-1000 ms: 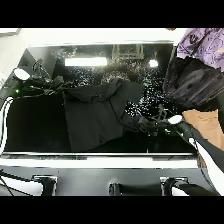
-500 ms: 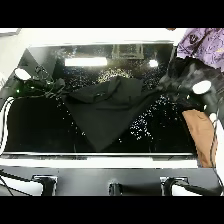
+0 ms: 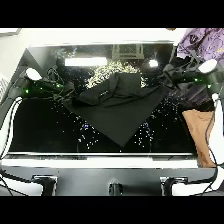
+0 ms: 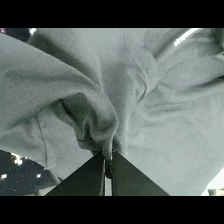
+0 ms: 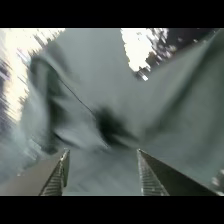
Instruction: Fold the clothes and pants, and hang the long-sleeved shirts on hangers.
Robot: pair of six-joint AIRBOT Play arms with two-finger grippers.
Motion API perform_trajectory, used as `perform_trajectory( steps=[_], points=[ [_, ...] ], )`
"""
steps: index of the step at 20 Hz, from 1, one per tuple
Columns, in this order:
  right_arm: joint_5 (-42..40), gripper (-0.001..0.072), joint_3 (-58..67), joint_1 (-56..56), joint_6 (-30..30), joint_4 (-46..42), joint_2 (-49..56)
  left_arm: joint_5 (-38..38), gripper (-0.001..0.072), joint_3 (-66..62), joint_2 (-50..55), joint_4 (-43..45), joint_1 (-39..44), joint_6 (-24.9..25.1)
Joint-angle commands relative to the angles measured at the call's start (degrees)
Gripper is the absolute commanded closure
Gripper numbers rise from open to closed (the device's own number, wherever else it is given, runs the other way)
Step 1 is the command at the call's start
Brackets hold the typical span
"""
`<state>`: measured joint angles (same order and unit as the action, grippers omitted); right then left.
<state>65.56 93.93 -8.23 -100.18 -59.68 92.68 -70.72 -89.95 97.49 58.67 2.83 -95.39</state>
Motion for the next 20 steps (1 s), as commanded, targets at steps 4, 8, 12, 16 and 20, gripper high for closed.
perform_trajectory(
  steps=[4,8,12,16,20],
  points=[
    [9.8,0.0214,-16.1,-2.0,4.9,-13.6,-14.5,-0.4,0.0690,0.0,-0.5,1.2,-0.3,-0.3],
    [-1.6,0.0214,-46.1,2.3,8.1,9.6,-25.8,-0.5,0.0690,0.0,-0.8,2.0,-1.5,-0.2],
    [-15.6,0.0215,-63.4,16.2,9.0,22.1,-29.4,-0.5,0.0691,0.0,-0.8,2.0,-2.5,-0.2],
    [-24.7,0.0218,-65.1,26.2,3.4,22.4,-29.4,-0.9,0.0690,0.0,-0.8,2.1,-3.3,-0.2],
    [-26.5,0.0234,-65.1,27.9,1.8,23.5,-24.9,-0.9,0.0690,0.0,-0.8,2.5,-3.6,-0.2]
  ],
)
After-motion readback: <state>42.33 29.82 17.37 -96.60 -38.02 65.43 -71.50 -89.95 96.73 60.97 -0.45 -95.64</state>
